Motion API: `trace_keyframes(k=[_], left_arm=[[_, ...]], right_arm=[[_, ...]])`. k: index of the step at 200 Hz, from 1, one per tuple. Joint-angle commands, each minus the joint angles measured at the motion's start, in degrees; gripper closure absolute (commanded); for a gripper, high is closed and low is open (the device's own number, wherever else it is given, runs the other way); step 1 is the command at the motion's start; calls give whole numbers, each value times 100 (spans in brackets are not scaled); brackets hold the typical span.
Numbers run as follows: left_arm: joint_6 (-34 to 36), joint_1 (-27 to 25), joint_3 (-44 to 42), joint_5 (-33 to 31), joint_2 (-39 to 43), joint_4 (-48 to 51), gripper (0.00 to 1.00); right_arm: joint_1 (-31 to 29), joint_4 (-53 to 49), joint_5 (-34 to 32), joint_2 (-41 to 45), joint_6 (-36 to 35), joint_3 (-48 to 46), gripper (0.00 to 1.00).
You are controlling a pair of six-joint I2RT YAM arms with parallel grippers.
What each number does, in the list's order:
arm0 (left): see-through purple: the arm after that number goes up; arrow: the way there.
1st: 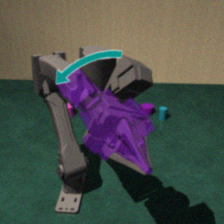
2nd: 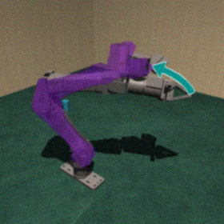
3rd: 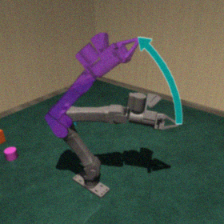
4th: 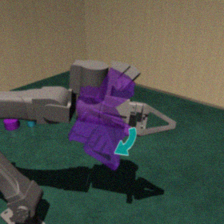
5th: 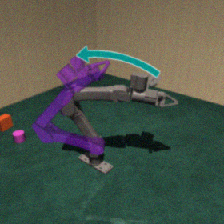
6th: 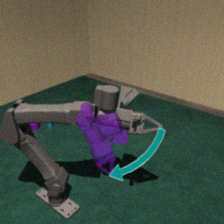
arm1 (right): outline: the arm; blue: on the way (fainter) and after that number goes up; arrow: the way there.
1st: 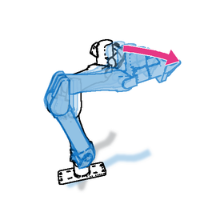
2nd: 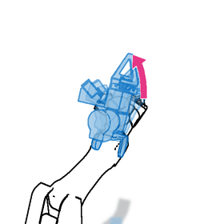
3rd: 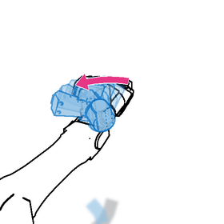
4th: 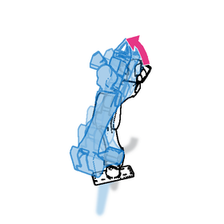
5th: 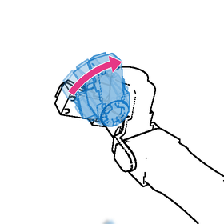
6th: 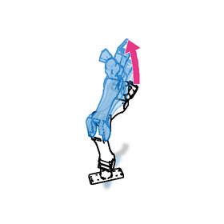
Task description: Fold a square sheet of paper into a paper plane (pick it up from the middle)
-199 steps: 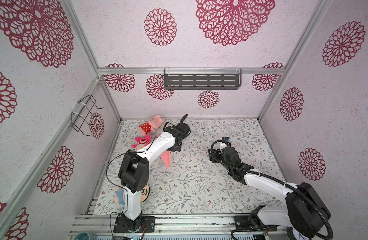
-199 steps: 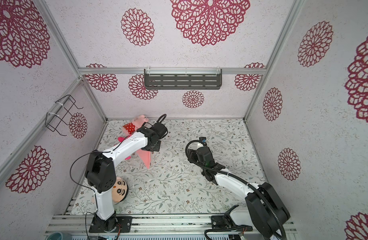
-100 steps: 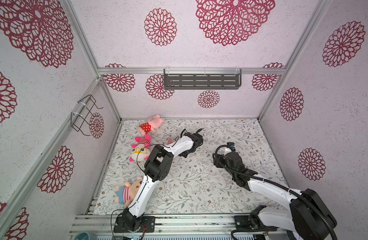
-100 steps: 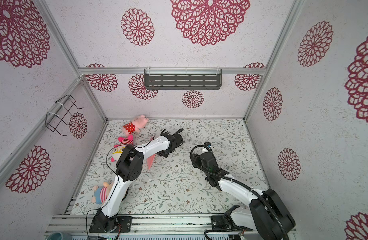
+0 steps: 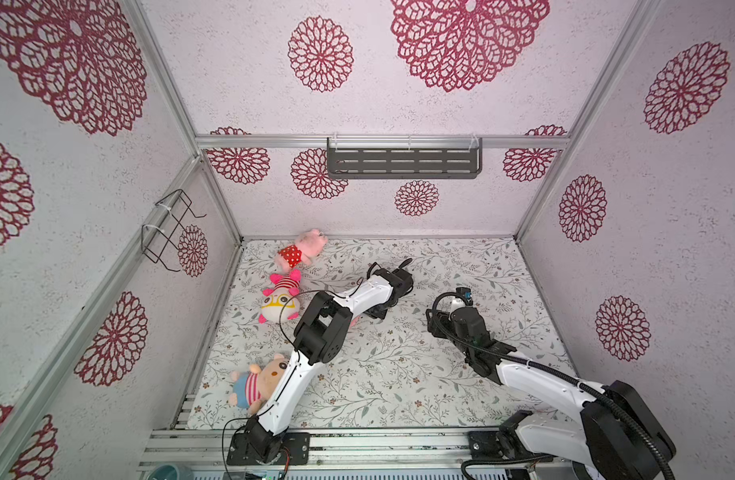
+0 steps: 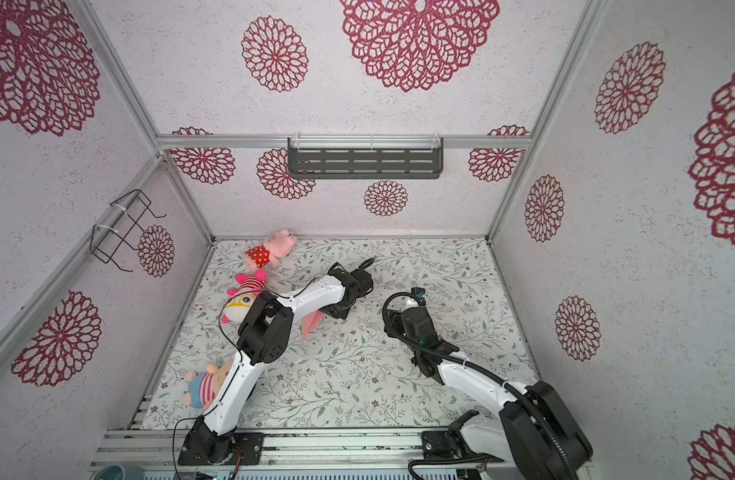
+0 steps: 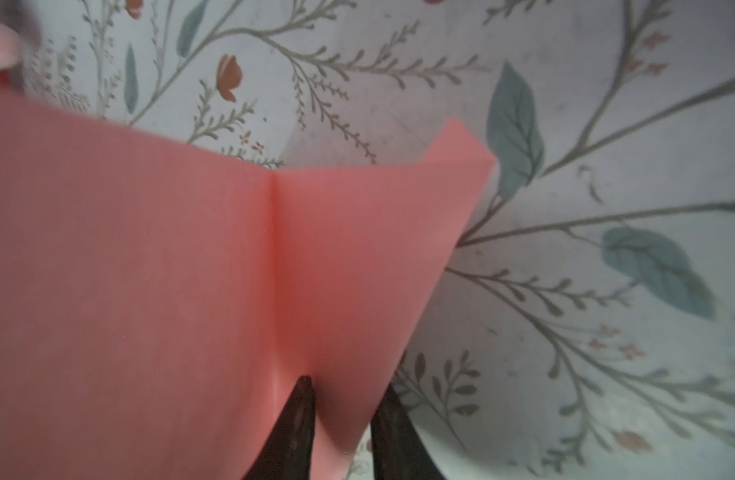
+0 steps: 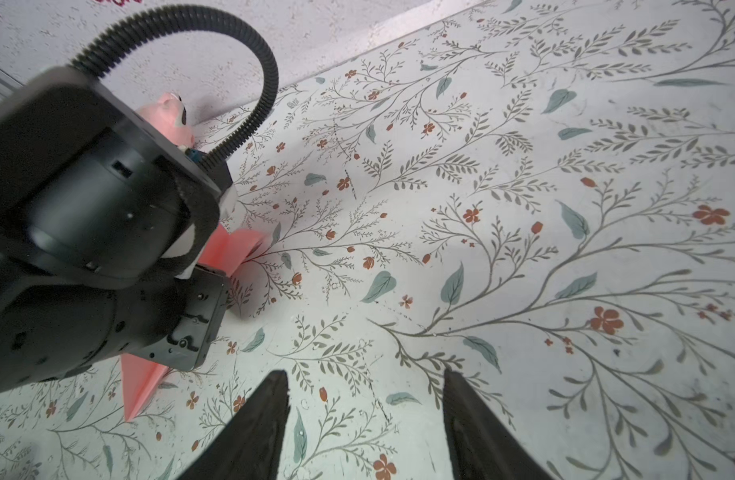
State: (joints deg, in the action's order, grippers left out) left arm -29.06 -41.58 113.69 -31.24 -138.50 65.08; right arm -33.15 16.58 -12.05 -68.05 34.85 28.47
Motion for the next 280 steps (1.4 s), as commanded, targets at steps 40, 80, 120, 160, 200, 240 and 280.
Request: trace_keyframes(k=[40,80,120,160,200,240,280], left_arm=[[-553,135,-1687,3323,2419,-1702,53],[-1191,771,-3643,4533,3940,-3113,50],[-1053,1225,-5182,3818,4733,-3904,48],[-779,1286,-5294,3367,4298,-3925,46],[-804,1455,-5100,3143,3871,-4000,46],[-775,1549,-5019,3136,3632,-4073,46],[-788,1618,-5014,3056,3412,-4056,52]], right_arm=[[53,169,-272,330,141,-44,38],[54,418,157,-59,53,126,38],[-22,694,842,-833,81,572,39],[-111,968,1160,-1416,279,875,39],[-200,1115,1404,-1734,405,1078,40],[-245,1195,1593,-1926,512,1197,40],[-271,1234,1841,-2119,600,1351,40]])
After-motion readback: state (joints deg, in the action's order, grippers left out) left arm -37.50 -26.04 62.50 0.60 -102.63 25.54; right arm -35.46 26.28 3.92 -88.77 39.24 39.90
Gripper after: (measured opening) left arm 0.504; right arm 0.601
